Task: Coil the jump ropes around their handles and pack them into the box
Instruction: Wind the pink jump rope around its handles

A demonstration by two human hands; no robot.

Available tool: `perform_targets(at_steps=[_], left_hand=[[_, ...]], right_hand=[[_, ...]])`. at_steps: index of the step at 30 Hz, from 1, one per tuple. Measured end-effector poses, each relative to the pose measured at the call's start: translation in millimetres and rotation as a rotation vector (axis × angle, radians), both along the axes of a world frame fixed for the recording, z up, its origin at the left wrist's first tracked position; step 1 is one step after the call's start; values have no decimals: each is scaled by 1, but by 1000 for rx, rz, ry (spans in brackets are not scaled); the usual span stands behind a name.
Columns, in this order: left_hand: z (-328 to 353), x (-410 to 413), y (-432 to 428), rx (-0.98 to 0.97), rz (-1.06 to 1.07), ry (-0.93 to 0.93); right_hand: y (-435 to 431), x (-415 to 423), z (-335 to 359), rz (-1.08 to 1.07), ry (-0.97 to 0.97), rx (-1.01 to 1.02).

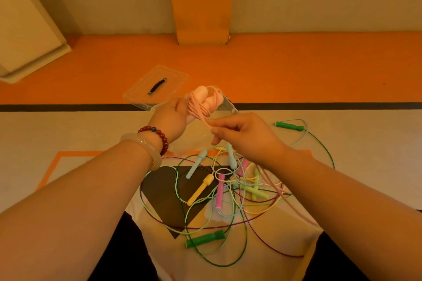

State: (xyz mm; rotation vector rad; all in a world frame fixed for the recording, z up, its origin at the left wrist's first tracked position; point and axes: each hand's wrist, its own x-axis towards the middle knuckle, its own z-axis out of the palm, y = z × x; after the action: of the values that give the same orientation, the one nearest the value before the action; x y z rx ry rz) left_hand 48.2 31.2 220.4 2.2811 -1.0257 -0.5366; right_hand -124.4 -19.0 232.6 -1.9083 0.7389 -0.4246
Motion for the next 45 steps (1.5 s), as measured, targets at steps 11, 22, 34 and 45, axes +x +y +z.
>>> perform_targets(at_steps=[11, 22, 34, 45], left_hand=[[3, -3, 2, 7, -146, 176], [3, -3, 3, -31, -327, 271], [0, 3, 2, -75, -314, 179], [7, 2, 2, -20, -272, 267]], right_hand=[[9, 3, -19, 58, 19, 39], [1, -4, -19, 91, 31, 93], [2, -6, -25, 30, -66, 133], [0, -6, -22, -103, -208, 204]])
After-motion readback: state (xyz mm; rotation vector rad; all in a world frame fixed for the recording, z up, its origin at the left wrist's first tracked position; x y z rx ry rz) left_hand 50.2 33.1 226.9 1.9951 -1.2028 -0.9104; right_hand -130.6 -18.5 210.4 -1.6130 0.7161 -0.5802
